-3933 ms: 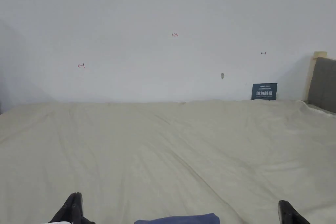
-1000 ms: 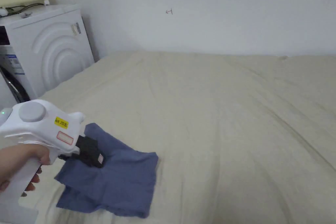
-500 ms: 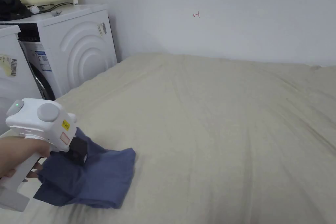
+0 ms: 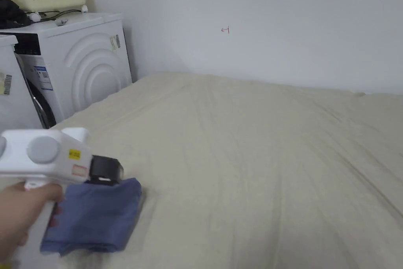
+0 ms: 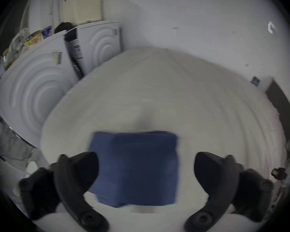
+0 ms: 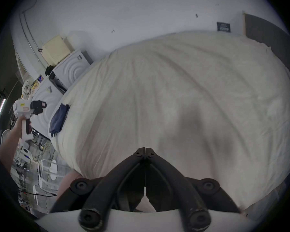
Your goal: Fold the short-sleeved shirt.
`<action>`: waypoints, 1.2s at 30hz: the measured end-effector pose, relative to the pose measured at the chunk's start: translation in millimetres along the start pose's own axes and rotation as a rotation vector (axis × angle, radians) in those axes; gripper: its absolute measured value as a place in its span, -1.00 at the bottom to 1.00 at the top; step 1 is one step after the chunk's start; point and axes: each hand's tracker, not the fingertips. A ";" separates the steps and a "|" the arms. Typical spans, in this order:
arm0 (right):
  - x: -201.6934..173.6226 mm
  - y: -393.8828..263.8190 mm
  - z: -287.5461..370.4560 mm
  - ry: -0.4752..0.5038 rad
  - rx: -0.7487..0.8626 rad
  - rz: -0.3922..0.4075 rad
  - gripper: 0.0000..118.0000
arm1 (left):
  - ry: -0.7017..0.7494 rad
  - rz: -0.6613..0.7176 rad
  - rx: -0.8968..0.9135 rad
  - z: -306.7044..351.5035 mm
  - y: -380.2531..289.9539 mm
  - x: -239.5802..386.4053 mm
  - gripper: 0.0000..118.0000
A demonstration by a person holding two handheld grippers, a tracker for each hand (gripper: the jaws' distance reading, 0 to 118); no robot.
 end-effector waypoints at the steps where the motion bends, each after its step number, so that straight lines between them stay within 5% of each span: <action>1: 2.9 2.4 5.0 -0.004 0.011 -0.003 -1.00 | -0.048 -0.006 0.033 0.7 -15.0 20.7 -0.23; 2: 5.4 3.7 9.3 -0.008 0.022 -0.009 -1.00 | -0.093 -0.003 0.040 -0.9 -27.6 38.4 -0.97; 7: 15.0 6.9 38.9 0.001 0.082 -0.053 -1.00 | -0.361 -0.005 0.069 -10.1 -82.2 134.6 -0.99; 15: 8.0 8.3 100.7 -0.028 0.275 0.000 -1.00 | -0.442 -0.119 0.456 81.5 -103.7 254.6 -0.99; 21: -15.3 -3.3 150.0 -0.101 0.669 0.101 -1.00 | -0.158 -0.375 0.892 146.8 -130.1 308.4 -0.99; 28: -37.1 -35.8 153.3 -0.292 1.126 0.252 -1.00 | -0.071 -0.217 1.062 168.3 -158.0 321.8 -0.99; 31: -35.7 -44.2 125.4 -0.336 1.071 0.294 -1.00 | -0.024 -0.222 1.051 156.9 -171.6 327.0 -0.99; 36: -29.0 -56.9 98.4 -0.397 0.985 0.242 -1.00 | -0.022 -0.186 0.994 138.9 -186.2 323.1 -0.99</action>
